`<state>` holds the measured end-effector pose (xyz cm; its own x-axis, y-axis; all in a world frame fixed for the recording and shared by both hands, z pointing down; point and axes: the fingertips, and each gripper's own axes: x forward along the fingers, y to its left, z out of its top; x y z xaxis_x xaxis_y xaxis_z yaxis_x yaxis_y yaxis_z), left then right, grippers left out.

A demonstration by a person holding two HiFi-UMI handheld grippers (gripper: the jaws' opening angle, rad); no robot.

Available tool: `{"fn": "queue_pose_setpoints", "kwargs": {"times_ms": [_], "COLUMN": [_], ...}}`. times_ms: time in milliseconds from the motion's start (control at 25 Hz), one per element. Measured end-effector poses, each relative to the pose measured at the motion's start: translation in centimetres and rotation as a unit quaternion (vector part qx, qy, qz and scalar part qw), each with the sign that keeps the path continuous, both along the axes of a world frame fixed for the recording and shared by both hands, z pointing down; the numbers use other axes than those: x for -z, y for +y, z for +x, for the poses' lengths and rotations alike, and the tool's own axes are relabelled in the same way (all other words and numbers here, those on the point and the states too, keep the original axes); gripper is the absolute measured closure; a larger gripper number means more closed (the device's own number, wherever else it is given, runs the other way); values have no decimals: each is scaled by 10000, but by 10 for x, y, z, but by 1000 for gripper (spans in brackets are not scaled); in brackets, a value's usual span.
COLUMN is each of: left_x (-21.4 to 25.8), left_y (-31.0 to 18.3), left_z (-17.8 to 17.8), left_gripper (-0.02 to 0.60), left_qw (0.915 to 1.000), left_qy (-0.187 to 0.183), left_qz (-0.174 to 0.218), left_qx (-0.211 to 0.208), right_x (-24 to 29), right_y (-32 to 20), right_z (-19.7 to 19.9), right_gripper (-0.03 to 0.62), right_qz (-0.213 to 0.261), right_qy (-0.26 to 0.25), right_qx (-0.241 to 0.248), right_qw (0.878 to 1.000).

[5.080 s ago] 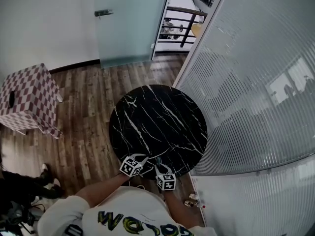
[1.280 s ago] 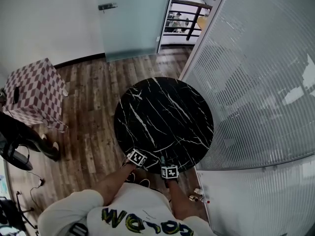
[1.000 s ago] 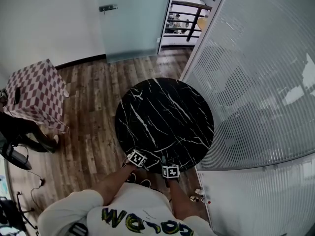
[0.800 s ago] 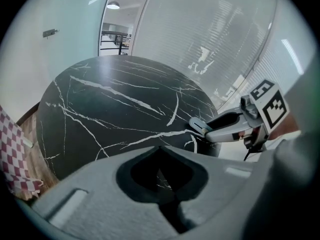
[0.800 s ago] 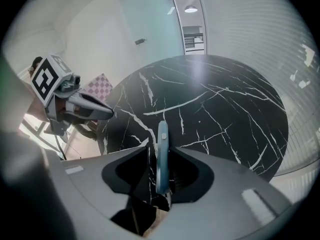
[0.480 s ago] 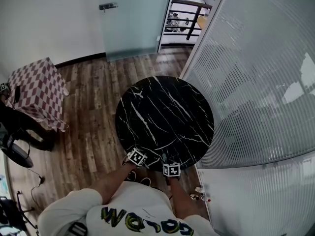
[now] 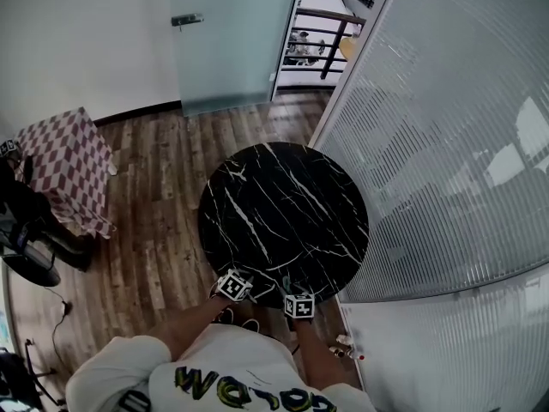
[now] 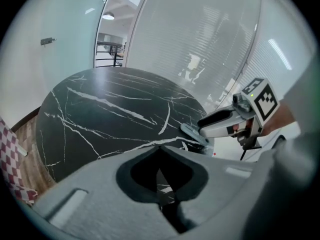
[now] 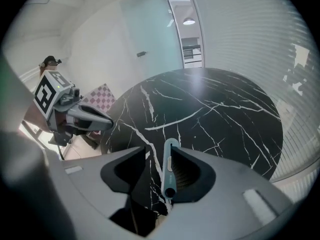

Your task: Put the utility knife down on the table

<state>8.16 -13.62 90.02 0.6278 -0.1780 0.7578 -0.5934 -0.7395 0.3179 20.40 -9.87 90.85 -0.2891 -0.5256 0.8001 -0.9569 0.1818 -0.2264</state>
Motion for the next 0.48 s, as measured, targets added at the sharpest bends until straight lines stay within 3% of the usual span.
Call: {"fn": "queue_pose_setpoints", "kwargs": {"times_ms": [240, 480], "left_x": [43, 97], "left_y": [-12, -23], "left_z": [13, 23], "left_gripper": [581, 581], "left_qw": [9973, 9892], "left_qy": [617, 1267], "left_qz": [375, 703], "left_qx": [147, 225], "right_x": [34, 98], "right_y": [-16, -35], "right_z": [-2, -16], "right_gripper": [431, 462], "right_qz": [477, 1324], "right_qy": [-190, -511], "right_qx": [-104, -80], "right_qw": [9986, 9898]}}
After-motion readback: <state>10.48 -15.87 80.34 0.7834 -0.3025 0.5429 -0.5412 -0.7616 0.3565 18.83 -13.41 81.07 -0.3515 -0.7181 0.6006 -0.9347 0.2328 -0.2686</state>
